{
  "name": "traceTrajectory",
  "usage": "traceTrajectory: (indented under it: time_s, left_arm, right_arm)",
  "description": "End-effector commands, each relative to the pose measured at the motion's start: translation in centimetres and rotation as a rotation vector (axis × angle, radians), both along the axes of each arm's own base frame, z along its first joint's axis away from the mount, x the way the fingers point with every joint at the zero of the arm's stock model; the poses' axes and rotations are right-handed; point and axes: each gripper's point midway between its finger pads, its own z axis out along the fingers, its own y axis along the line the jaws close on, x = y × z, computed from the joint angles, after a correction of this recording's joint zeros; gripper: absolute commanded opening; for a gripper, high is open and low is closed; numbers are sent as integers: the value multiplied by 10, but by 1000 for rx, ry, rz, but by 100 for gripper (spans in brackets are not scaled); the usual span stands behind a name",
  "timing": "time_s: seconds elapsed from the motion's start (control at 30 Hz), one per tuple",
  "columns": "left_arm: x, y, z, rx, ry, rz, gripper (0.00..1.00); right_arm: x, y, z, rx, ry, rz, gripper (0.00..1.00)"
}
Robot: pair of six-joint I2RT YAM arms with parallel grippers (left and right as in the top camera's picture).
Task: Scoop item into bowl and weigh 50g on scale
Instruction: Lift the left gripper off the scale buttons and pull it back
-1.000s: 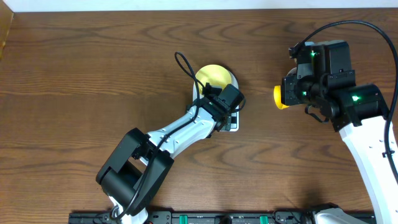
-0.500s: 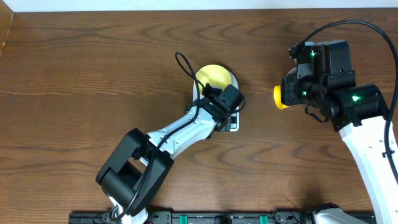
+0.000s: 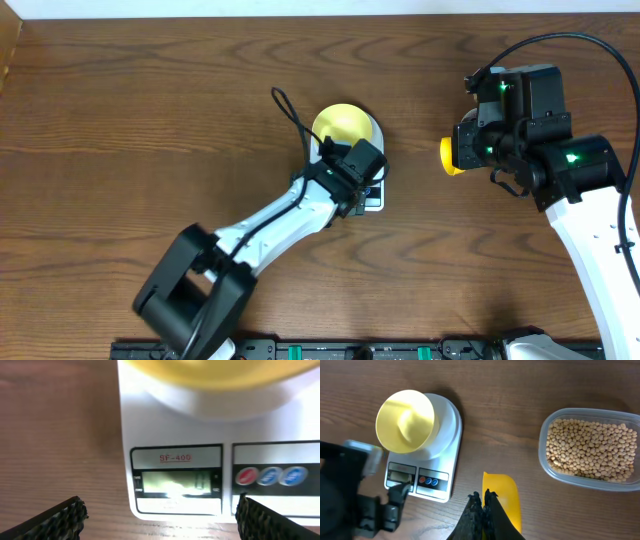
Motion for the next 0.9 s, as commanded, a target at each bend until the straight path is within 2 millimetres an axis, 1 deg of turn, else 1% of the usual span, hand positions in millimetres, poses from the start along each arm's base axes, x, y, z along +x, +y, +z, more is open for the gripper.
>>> traceTrajectory:
  time_s: [0.0, 0.17, 0.27, 0.4, 0.53, 0.67, 0.77, 0.87]
  left_arm:
    - [4, 2, 29, -34, -68, -1, 98]
    - [3, 3, 66, -95, -140, -4, 98]
    - [0, 5, 84, -121, -174, -13, 98]
    - [-5, 7, 98, -146, -188, -28, 98]
    - [-7, 8, 105, -157, -199, -27, 98]
    - [-7, 8, 105, -158, -201, -27, 98]
    - [-11, 12, 102, -140, -181, -27, 98]
    - [-17, 18, 98, -115, -151, -27, 98]
  right_arm:
    - [4, -3, 4, -10, -15, -4, 1]
    - [4, -3, 4, -10, -15, -4, 1]
    - [4, -3, 4, -10, -14, -4, 1]
    - [4, -3, 4, -10, -13, -4, 1]
    - [3, -3, 3, -10, -10, -4, 1]
    - [-1, -4, 0, -15, 12, -3, 1]
    - [-4, -5, -2, -18, 23, -3, 1]
    - [-10, -6, -6, -26, 56, -4, 1]
